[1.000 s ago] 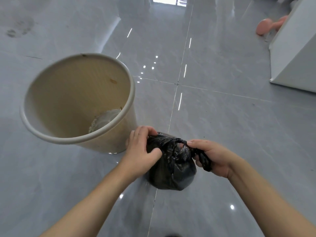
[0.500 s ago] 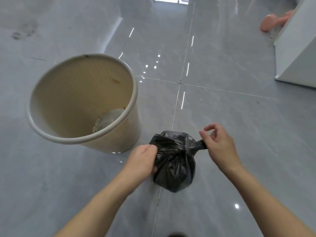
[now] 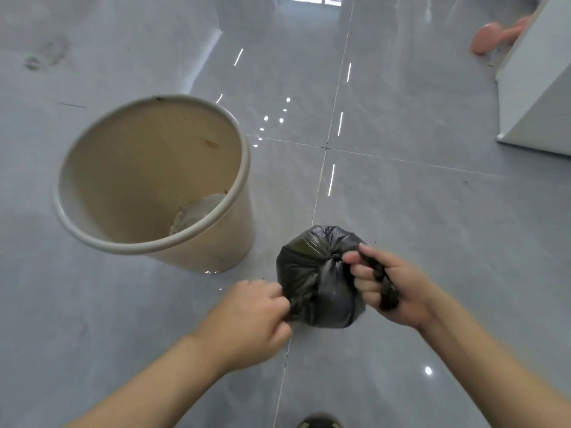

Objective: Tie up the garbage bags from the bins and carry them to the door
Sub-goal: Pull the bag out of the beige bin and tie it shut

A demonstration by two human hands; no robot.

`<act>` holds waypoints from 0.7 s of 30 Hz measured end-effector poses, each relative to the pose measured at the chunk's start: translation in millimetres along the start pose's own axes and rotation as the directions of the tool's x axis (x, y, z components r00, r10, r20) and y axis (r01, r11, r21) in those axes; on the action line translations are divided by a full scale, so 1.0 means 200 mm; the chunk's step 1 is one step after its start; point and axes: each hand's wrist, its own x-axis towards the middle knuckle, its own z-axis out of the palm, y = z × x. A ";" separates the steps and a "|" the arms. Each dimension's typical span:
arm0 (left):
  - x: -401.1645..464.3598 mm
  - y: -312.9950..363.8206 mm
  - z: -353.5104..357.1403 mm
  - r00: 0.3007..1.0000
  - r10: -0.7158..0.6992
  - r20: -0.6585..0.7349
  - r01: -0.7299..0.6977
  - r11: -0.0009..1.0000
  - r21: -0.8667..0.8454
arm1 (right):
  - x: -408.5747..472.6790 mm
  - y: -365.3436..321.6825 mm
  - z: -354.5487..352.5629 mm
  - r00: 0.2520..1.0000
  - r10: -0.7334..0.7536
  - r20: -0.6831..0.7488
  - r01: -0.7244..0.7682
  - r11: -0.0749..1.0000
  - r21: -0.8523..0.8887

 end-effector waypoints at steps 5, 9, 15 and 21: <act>0.01 0.11 -0.05 0.960 0.256 -0.111 -0.259 0.966 -0.012 | 0.13 0.20 0.12 0.923 -0.353 -0.154 0.225 0.820 -0.526; 0.08 0.00 -0.08 0.952 -0.049 -0.302 -0.035 0.963 -0.266 | 0.12 0.22 0.15 0.902 -0.431 0.018 0.162 0.300 -0.940; 0.20 -0.03 -0.04 0.911 -0.399 -0.107 0.150 0.562 -0.814 | 0.06 0.10 0.24 0.951 -0.269 0.152 0.134 -0.085 -0.987; 0.29 0.04 0.05 0.854 -0.515 0.073 0.172 0.148 -0.974 | 0.01 0.12 0.19 0.839 -0.343 0.423 0.223 -0.491 -0.842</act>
